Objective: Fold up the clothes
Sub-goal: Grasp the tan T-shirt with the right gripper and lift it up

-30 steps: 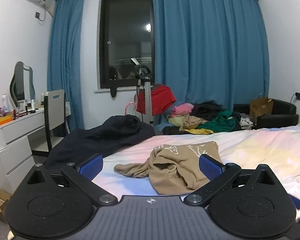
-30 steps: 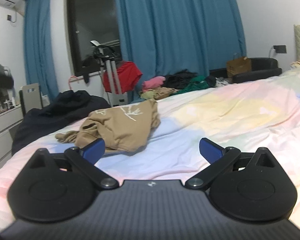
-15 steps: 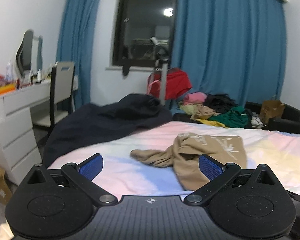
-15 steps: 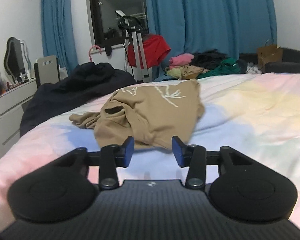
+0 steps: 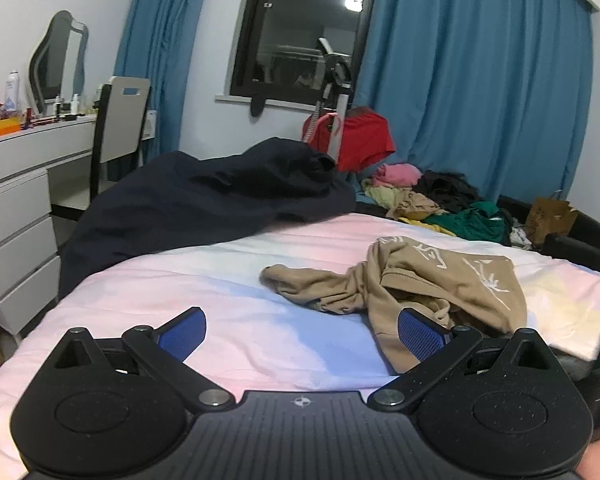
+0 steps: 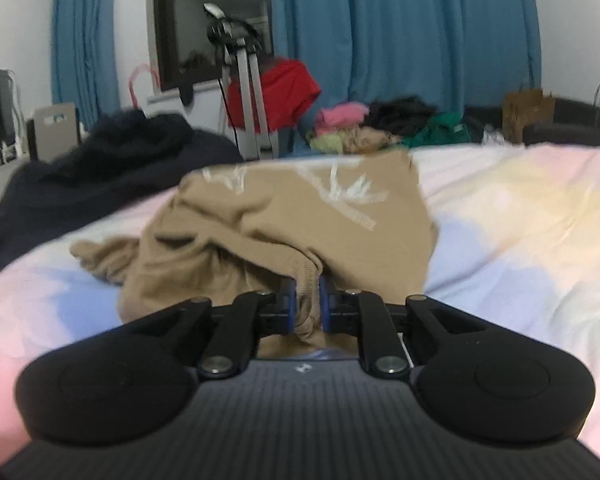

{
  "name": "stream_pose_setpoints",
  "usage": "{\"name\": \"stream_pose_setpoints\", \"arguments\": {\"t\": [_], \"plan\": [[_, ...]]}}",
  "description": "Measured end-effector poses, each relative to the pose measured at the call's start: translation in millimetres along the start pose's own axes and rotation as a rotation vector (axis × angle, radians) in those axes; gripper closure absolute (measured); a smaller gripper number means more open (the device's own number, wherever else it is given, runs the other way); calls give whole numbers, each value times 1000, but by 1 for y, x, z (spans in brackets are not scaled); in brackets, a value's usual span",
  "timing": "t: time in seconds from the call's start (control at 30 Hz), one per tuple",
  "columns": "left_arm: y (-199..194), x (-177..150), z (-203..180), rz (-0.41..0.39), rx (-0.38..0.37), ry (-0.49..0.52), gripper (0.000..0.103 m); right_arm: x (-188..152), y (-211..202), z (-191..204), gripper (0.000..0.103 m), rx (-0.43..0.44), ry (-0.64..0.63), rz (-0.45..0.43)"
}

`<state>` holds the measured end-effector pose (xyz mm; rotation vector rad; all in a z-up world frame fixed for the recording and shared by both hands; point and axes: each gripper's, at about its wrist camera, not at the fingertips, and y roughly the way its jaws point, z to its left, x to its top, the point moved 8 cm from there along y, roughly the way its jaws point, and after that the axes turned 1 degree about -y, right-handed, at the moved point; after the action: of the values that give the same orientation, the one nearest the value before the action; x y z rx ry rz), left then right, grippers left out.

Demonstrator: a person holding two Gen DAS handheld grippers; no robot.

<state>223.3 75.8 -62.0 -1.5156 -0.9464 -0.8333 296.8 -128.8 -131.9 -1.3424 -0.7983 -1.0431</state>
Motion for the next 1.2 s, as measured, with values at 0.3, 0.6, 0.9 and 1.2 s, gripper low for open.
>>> {"name": "stream_pose_setpoints", "arguments": {"t": [0.3, 0.6, 0.9, 1.2], "plan": [[-20, -16, -51, -29, -146, 125, 0, 73, -111, -40, 92, 73, 5, -178], [-40, -52, -115, -34, -285, 329, 1, 103, -231, -61, 94, 196, -20, -382], [-30, -119, -183, -1, -311, 615, 4, 118, -286, -107, 93, 311, 110, -529], [77, -148, -189, 150, -160, 623, 30, 83, -221, -163, 93, 285, 224, -338]]}}
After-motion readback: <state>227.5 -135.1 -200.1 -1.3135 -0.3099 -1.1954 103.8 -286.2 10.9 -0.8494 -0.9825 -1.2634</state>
